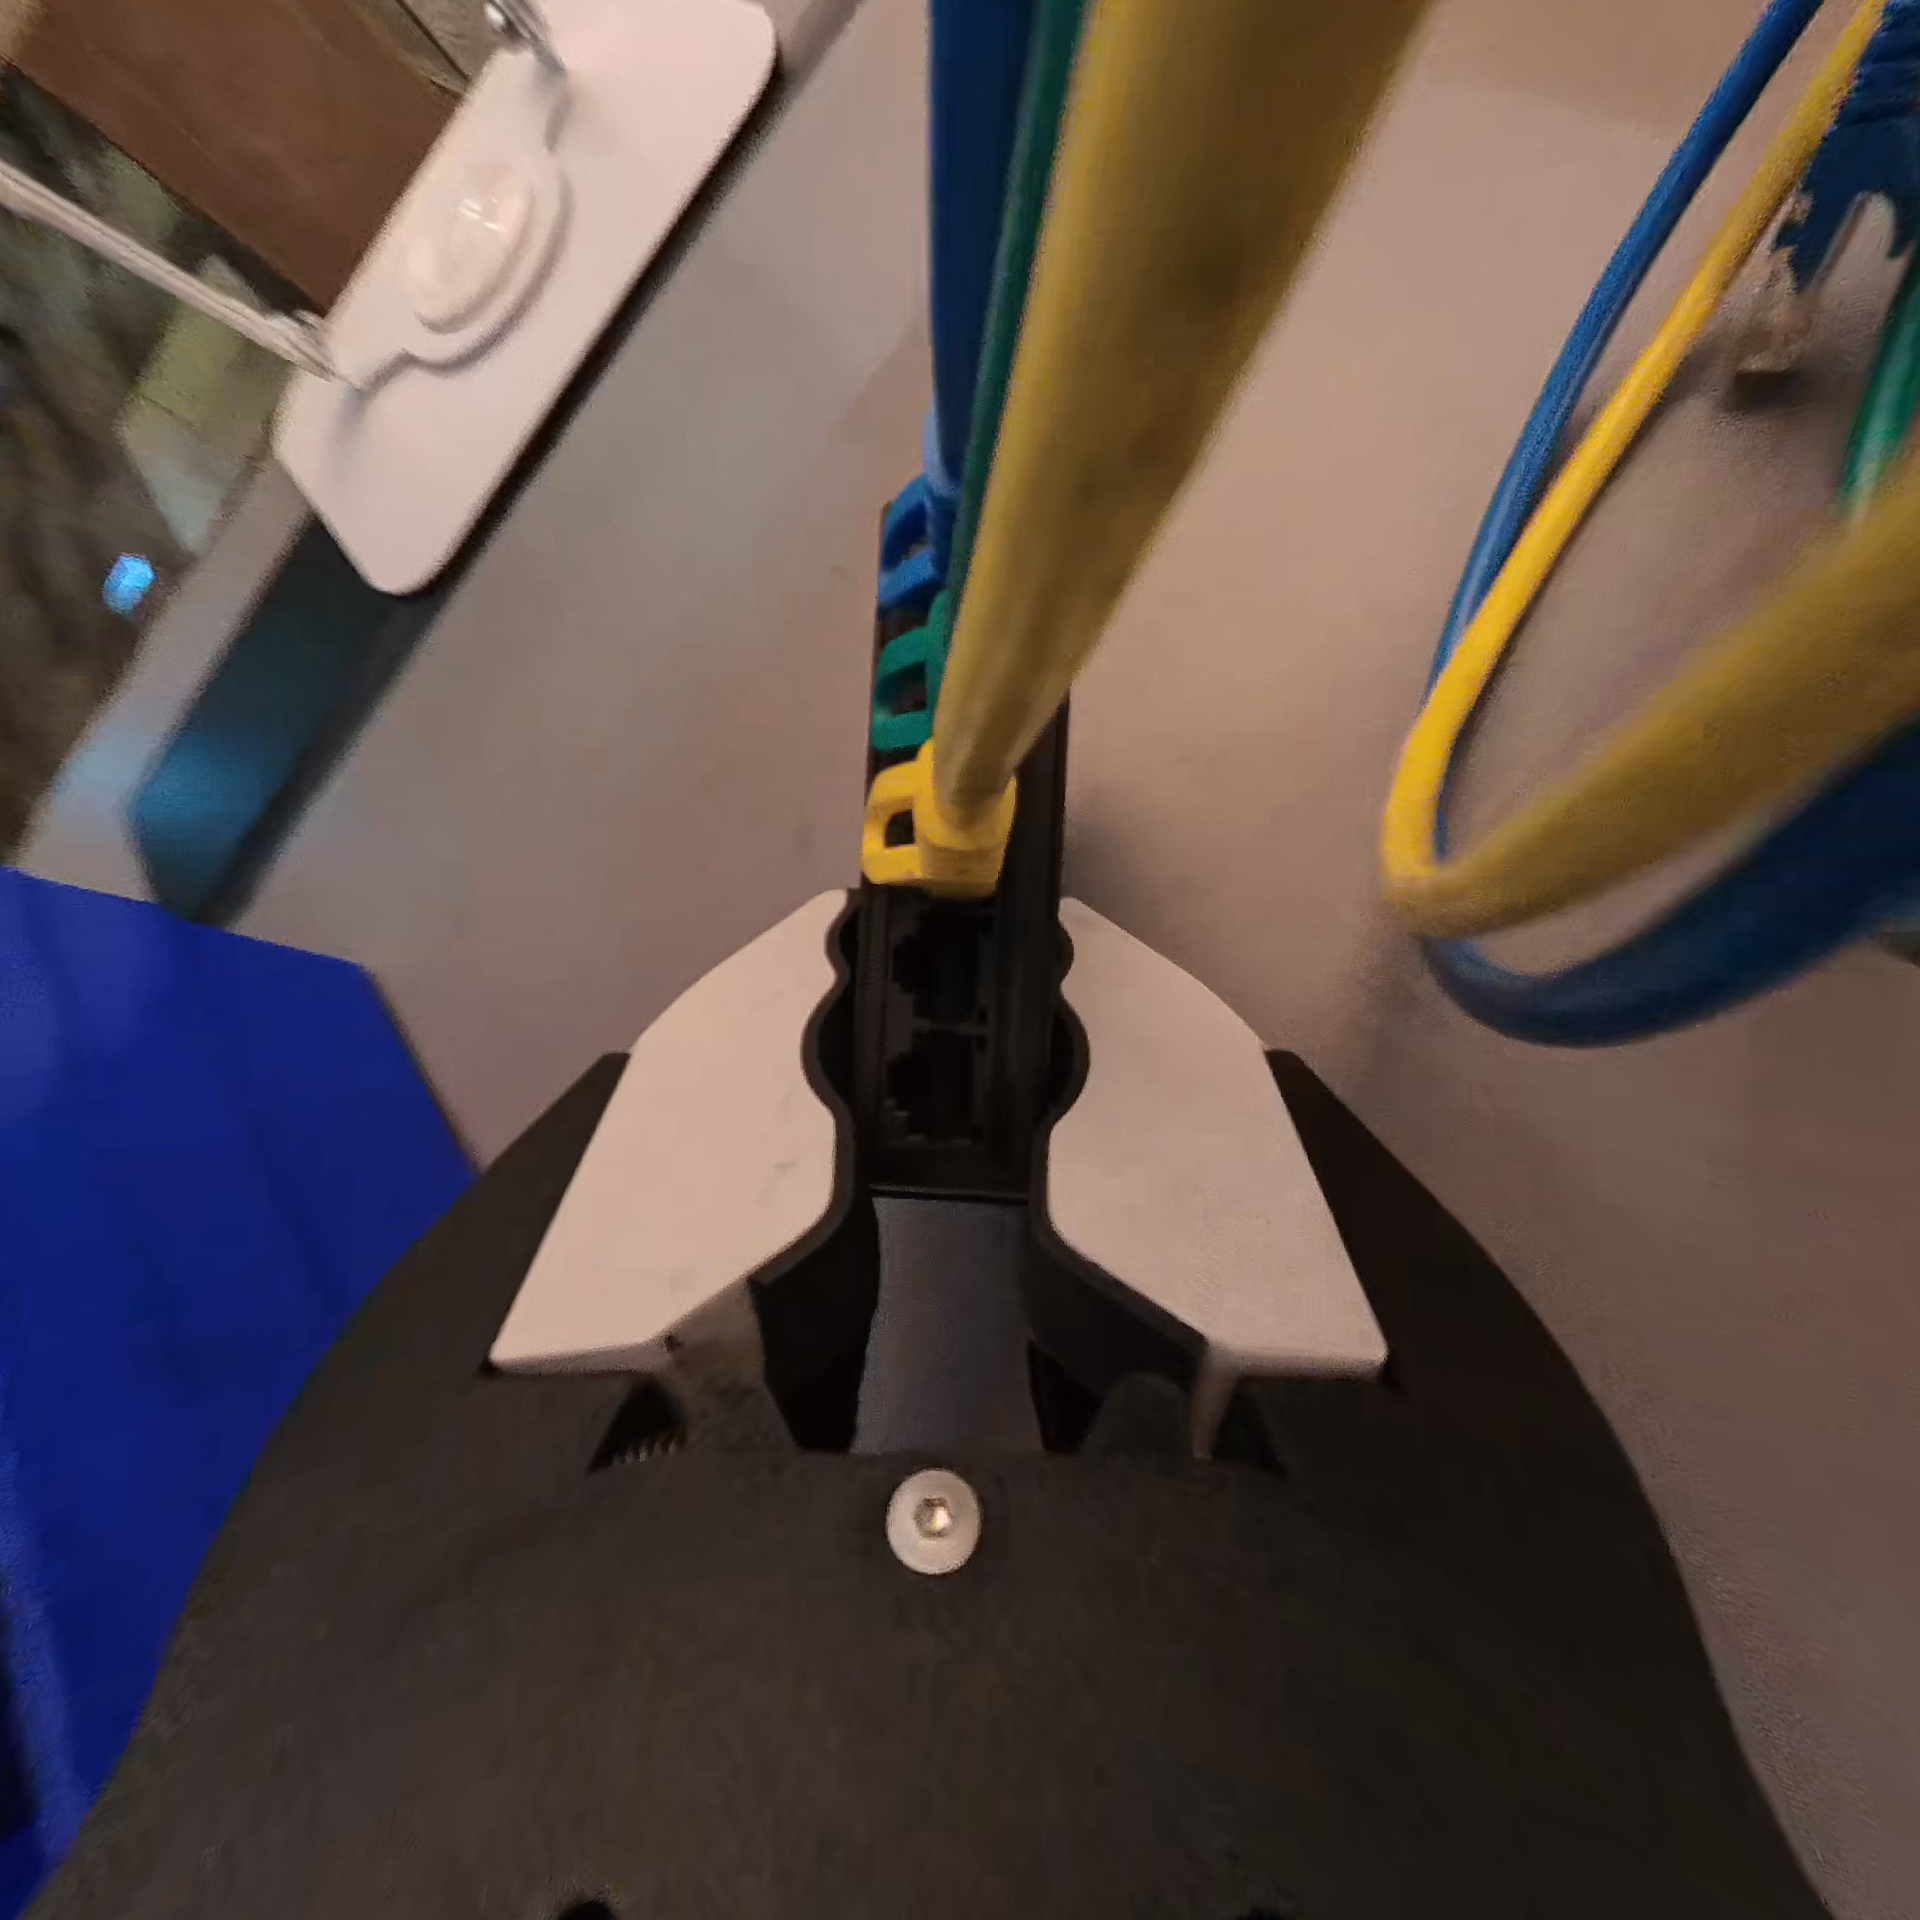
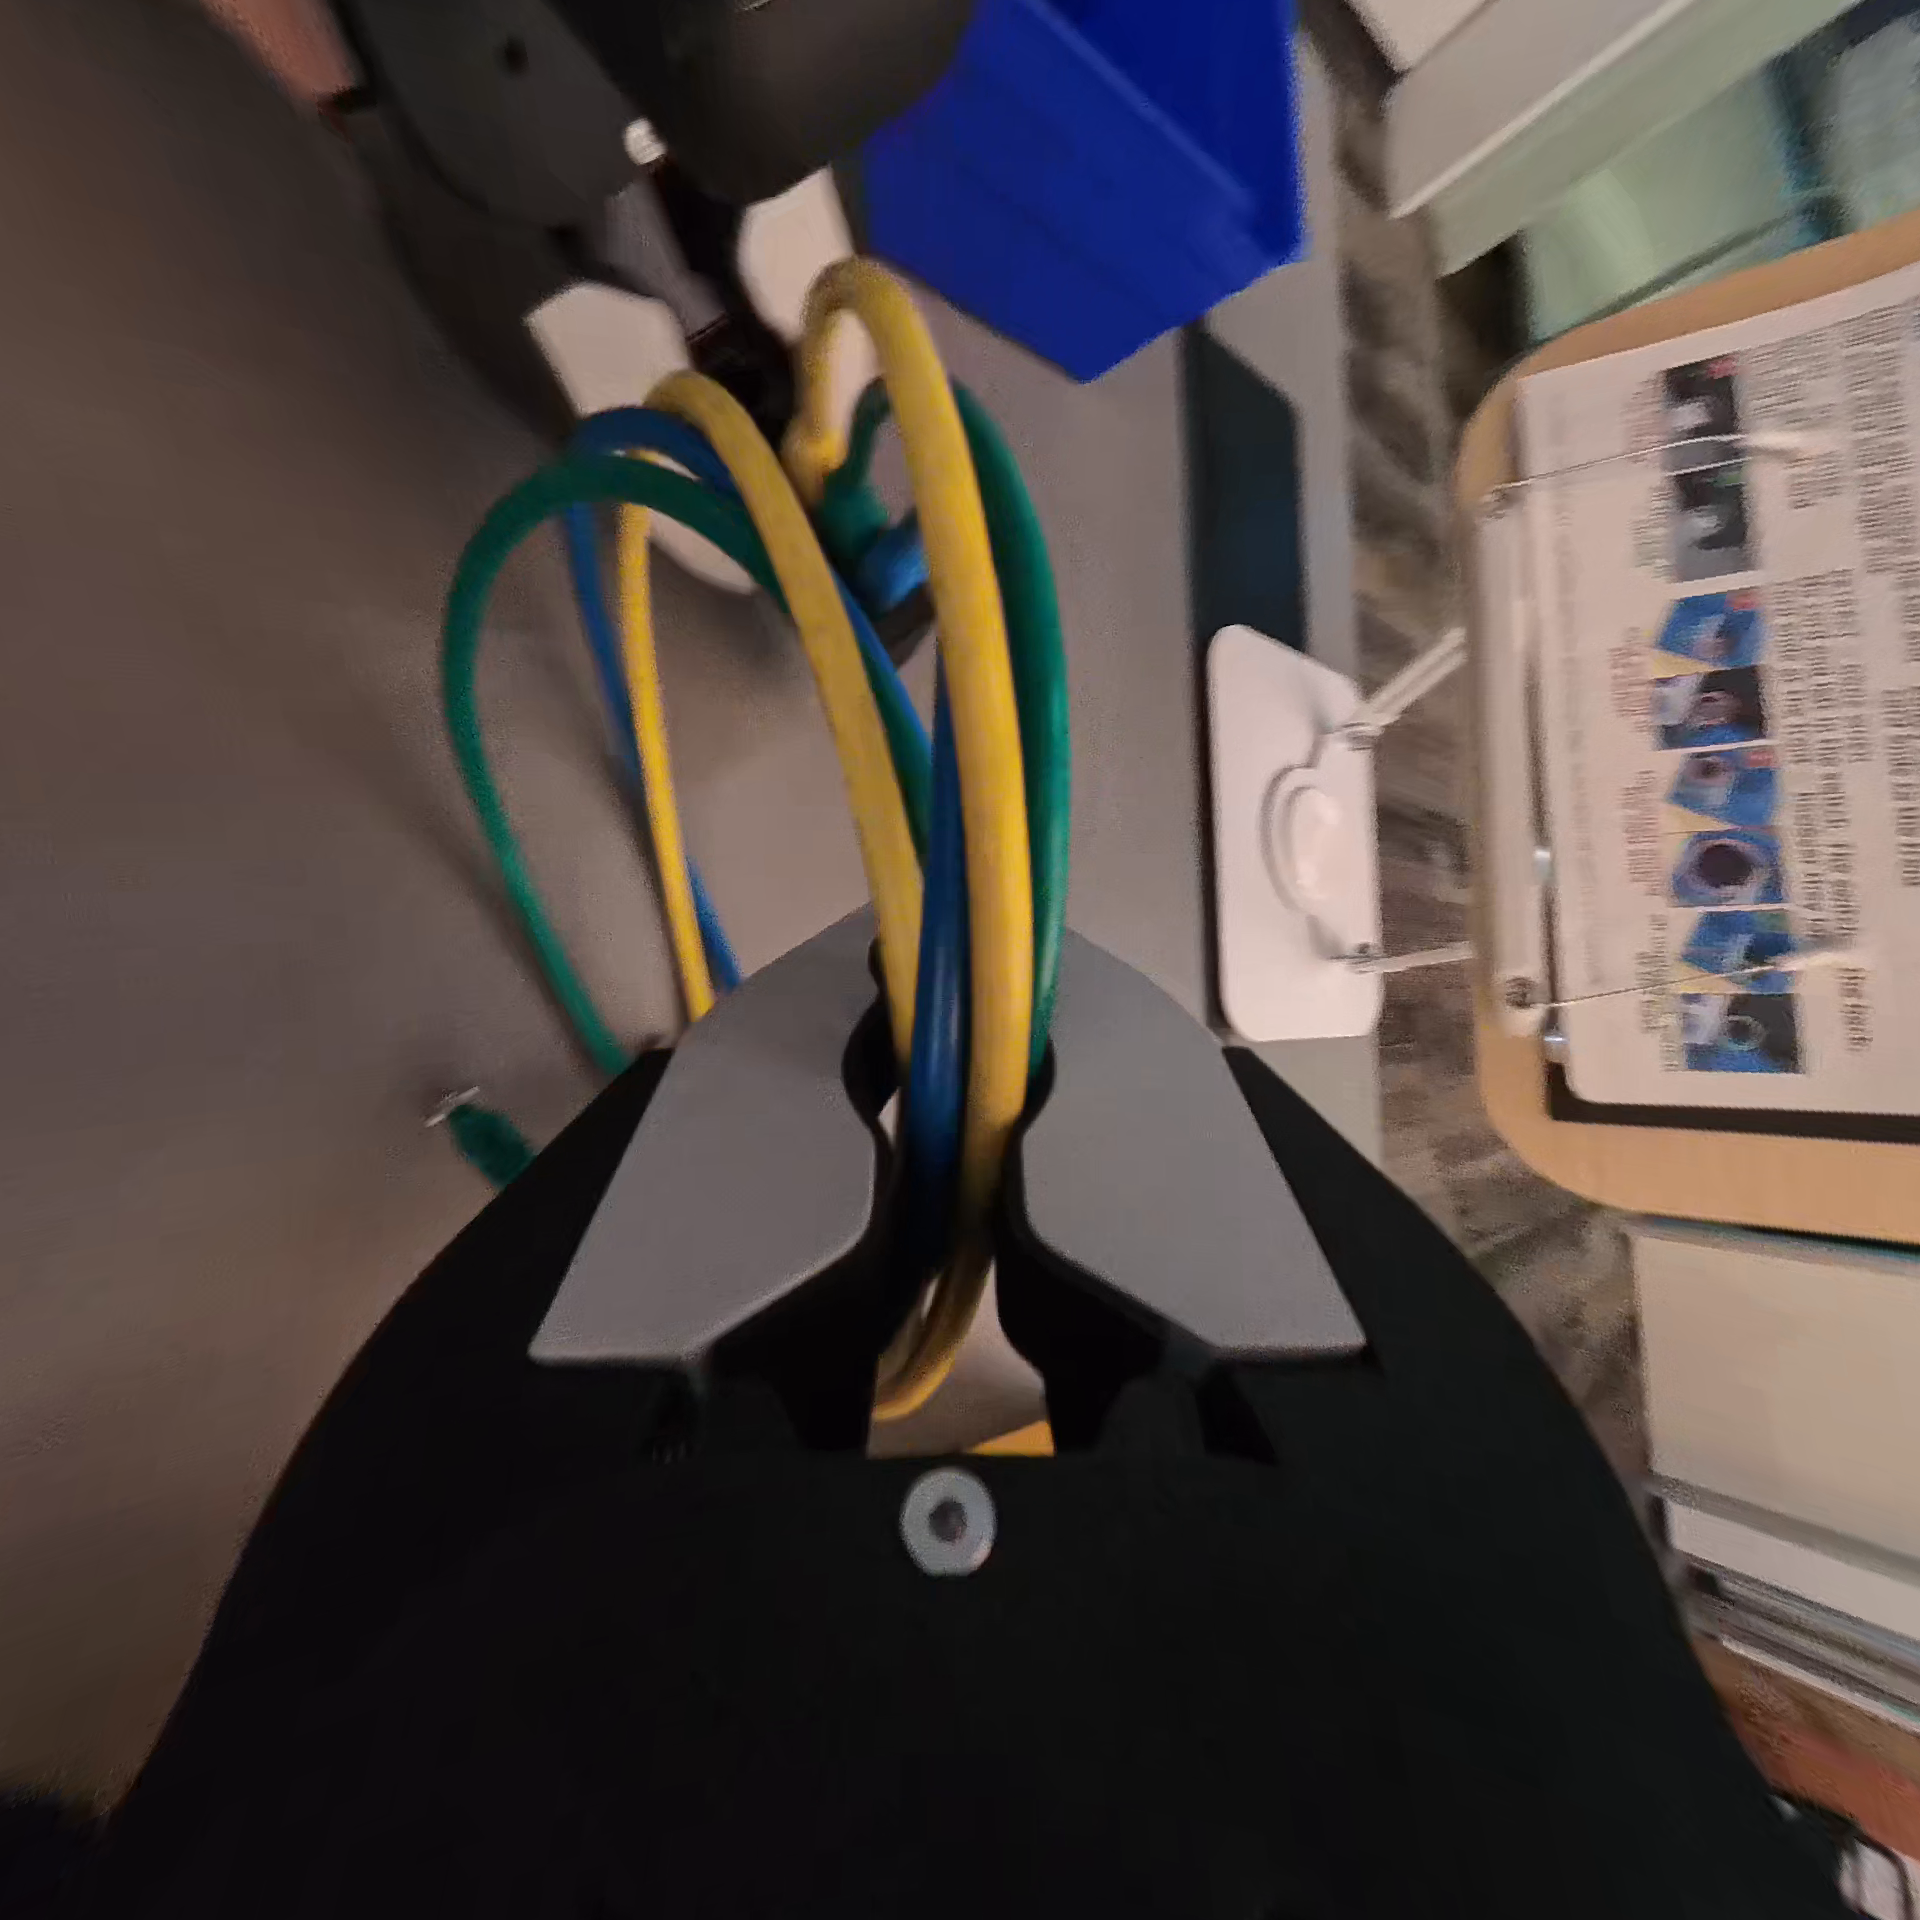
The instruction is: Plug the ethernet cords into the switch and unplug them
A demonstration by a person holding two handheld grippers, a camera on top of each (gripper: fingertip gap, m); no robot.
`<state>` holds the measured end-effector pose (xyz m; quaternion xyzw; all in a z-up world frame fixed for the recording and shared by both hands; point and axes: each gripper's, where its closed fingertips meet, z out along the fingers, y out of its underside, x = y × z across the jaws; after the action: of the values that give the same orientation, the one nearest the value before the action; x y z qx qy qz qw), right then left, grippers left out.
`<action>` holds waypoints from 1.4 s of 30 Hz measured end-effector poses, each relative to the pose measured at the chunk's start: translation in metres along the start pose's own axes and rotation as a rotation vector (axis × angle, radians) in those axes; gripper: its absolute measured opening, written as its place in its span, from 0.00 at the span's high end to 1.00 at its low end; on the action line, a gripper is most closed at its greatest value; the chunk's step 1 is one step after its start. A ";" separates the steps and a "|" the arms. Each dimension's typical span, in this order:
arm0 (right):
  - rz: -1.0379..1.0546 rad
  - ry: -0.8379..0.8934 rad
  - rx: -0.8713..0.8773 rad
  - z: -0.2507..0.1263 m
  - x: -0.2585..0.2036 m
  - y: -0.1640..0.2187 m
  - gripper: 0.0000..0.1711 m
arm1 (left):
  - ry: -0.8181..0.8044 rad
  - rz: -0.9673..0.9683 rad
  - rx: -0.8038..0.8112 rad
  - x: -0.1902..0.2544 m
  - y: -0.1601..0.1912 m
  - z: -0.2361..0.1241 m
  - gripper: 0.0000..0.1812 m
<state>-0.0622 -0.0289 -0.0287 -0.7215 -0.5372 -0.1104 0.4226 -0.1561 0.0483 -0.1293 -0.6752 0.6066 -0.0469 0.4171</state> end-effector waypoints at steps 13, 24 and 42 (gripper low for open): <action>0.122 -0.512 0.115 -0.074 -0.072 -0.006 0.77 | -0.444 0.545 0.274 -0.076 -0.087 -0.076 0.84; 0.459 0.136 0.407 -0.072 0.063 -0.048 0.73 | -0.504 0.719 0.267 -0.083 -0.118 -0.080 0.84; -0.394 0.568 0.238 -0.013 0.033 -0.076 0.85 | -0.164 0.608 0.395 -0.018 -0.126 -0.105 0.77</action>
<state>-0.1115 -0.0114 0.0370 -0.4905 -0.5362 -0.3223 0.6067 -0.1225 0.0002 0.0247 -0.3722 0.7233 0.0170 0.5814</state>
